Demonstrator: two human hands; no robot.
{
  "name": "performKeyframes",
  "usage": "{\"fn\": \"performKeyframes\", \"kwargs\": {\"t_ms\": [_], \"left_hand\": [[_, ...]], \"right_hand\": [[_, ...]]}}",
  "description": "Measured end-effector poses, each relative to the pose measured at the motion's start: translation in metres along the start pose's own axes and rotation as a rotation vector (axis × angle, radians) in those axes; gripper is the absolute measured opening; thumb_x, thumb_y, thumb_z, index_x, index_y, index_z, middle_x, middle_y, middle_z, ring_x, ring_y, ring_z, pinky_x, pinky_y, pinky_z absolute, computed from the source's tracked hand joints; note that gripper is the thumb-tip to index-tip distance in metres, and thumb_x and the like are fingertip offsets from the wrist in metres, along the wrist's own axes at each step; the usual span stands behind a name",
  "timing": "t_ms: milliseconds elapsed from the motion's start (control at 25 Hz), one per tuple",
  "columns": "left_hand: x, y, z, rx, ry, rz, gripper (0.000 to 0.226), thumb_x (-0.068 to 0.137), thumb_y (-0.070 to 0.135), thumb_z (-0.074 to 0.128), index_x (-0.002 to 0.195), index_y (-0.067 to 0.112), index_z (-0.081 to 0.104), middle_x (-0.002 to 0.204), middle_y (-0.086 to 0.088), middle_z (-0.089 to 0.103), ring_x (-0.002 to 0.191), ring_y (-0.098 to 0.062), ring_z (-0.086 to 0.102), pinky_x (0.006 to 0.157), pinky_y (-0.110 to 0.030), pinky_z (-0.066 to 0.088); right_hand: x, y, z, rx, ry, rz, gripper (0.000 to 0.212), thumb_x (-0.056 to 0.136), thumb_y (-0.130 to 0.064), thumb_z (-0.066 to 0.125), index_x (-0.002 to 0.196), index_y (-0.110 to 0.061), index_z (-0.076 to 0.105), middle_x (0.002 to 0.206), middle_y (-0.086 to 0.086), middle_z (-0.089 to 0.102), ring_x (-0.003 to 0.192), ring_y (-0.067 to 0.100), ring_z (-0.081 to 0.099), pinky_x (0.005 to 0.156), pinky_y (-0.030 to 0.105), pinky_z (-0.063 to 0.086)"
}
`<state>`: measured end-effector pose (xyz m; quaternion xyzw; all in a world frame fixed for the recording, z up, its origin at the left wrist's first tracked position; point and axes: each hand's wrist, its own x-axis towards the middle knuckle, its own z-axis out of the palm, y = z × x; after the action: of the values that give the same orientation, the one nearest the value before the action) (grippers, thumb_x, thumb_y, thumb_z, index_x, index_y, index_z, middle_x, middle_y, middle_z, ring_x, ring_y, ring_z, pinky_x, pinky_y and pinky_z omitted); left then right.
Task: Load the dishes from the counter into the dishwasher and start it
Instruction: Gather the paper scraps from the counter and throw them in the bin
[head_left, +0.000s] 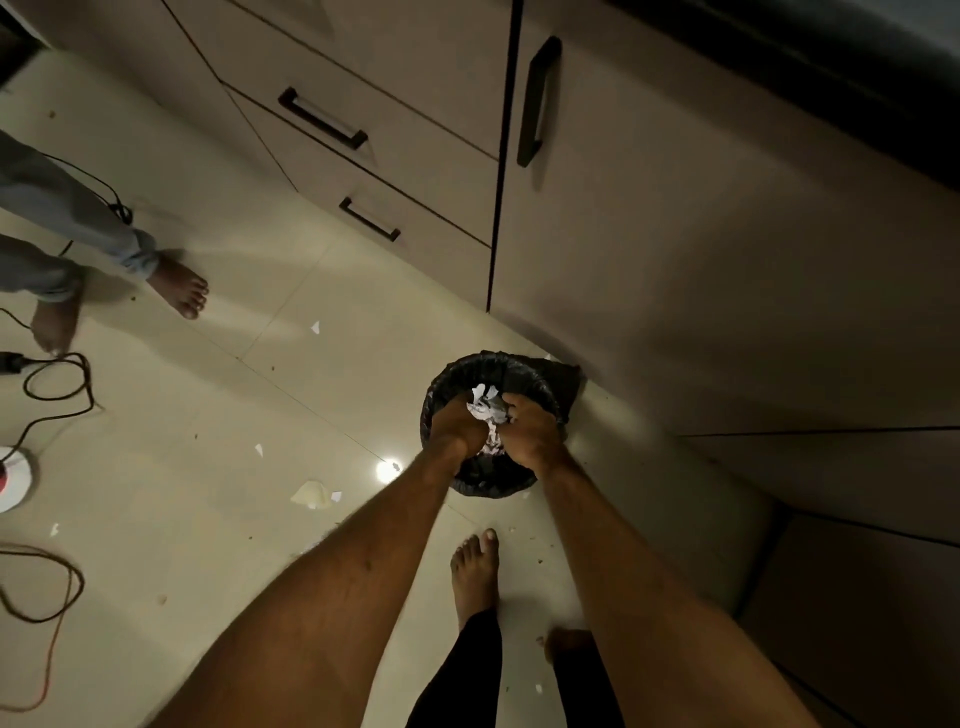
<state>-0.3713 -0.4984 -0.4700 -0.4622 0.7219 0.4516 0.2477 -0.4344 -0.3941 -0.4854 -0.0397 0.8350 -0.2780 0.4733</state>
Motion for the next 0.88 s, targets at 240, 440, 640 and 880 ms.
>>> {"fn": "performKeyframes", "kwargs": {"t_ms": [240,440,640,880], "left_hand": [[-0.052,0.039,-0.015,0.274,-0.029,0.264,0.042,0.103,0.009,0.055,0.144,0.005,0.053,0.147,-0.014,0.055,0.139,-0.029,0.048,0.114,-0.027,0.031],[-0.109,0.072,-0.022,0.463,-0.002,0.466,0.047,0.104,0.023,0.050,0.149,0.012,0.048,0.149,-0.011,0.054,0.137,-0.027,0.051,0.119,-0.035,0.036],[-0.188,0.151,-0.027,0.600,0.037,0.673,0.047,0.098,0.020,0.053,0.144,0.011,0.050,0.145,-0.006,0.054,0.131,-0.022,0.051,0.116,-0.034,0.038],[-0.293,0.246,0.002,0.797,0.121,1.085,0.068,0.103,0.029,0.048,0.163,0.014,0.018,0.171,-0.005,0.012,0.158,-0.021,0.012,0.127,-0.041,0.022]], "right_hand": [[-0.051,-0.017,-0.035,0.041,0.032,-0.039,0.055,0.103,-0.007,0.055,0.155,-0.020,0.047,0.155,0.008,0.052,0.139,0.024,0.052,0.112,0.024,0.038],[-0.117,-0.031,-0.074,-0.081,0.128,-0.084,0.053,0.107,-0.027,0.047,0.159,-0.029,0.036,0.156,0.008,0.048,0.138,0.029,0.051,0.116,0.043,0.045],[-0.194,-0.015,-0.129,-0.217,0.488,-0.211,0.056,0.107,-0.030,0.043,0.161,-0.017,0.032,0.166,0.008,0.035,0.156,0.025,0.027,0.130,0.043,0.018],[-0.295,0.015,-0.214,-0.315,0.894,-0.199,0.062,0.110,-0.043,0.026,0.165,-0.015,0.023,0.174,0.005,0.015,0.162,0.018,0.003,0.130,0.048,-0.001]]}}
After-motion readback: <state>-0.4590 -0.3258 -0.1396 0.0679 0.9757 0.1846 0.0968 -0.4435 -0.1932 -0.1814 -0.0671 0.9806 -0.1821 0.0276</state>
